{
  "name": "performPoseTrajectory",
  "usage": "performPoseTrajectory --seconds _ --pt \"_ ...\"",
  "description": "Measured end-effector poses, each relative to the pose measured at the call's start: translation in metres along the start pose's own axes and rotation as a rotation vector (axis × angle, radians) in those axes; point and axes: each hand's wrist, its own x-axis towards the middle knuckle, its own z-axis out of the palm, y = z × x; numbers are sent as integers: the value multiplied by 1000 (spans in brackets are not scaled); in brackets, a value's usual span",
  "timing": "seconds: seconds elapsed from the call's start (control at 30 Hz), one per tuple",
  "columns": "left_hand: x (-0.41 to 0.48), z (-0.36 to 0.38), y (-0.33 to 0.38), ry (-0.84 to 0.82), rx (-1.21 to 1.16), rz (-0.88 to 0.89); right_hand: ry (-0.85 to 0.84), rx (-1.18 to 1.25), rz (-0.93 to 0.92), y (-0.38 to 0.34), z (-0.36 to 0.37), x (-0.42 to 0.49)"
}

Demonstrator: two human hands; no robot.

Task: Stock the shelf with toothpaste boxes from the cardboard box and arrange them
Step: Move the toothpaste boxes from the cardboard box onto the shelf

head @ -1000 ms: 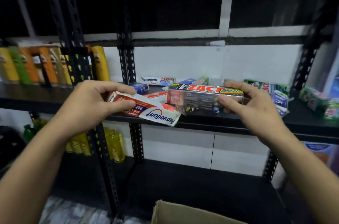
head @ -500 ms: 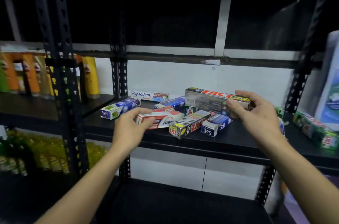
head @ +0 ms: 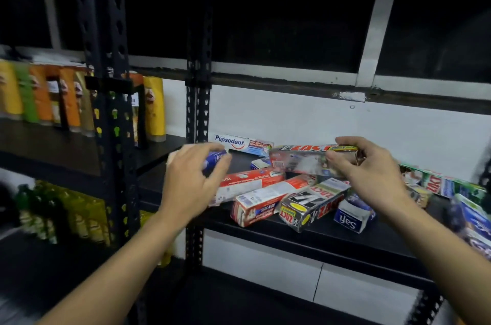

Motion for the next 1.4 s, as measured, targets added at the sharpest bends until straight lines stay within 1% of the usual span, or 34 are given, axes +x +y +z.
performPoseTrajectory --seconds 0.07,0.1,0.2,0.27,0.33,0.47,0.53,0.6,0.67,0.83,0.9,0.93,1.03,1.1,1.27,1.4 --pt "19 -1 -28 56 57 -121 -17 -62 -42 -8 15 12" --pt "26 -1 -43 50 106 -201 -27 -83 -57 -12 22 18" --pt "33 7 -78 -89 197 -390 -45 -110 -102 -20 48 40" --pt "31 14 -90 -175 153 -470 -39 -120 -103 -25 69 55" --pt "30 19 -98 -189 134 -520 -27 -104 -95 -29 92 68" --pt "33 24 -106 -269 202 -536 -7 -126 -55 -34 135 89" --pt "32 25 -108 -260 213 -545 -11 -193 -39 -36 152 91" --pt "31 26 -110 -216 209 -552 -51 -253 -38 -39 166 89" --pt "30 27 -111 -181 201 -552 -141 -270 -48 -44 177 83" --pt "29 28 -114 -115 199 -567 -441 -327 -139 -60 197 67" --pt "29 28 -114 -98 205 -566 -541 -318 -130 -61 202 66" --pt "28 28 -113 -91 205 -564 -565 -301 -121 -60 204 67" --pt "29 27 -112 -90 208 -559 -558 -258 -137 -55 206 69" --pt "29 26 -112 -102 215 -554 -550 -283 -166 -51 206 70" --pt "29 26 -113 -114 229 -536 -599 -330 -139 -45 208 68" --pt "28 26 -113 -122 237 -522 -610 -352 -181 -48 207 65"
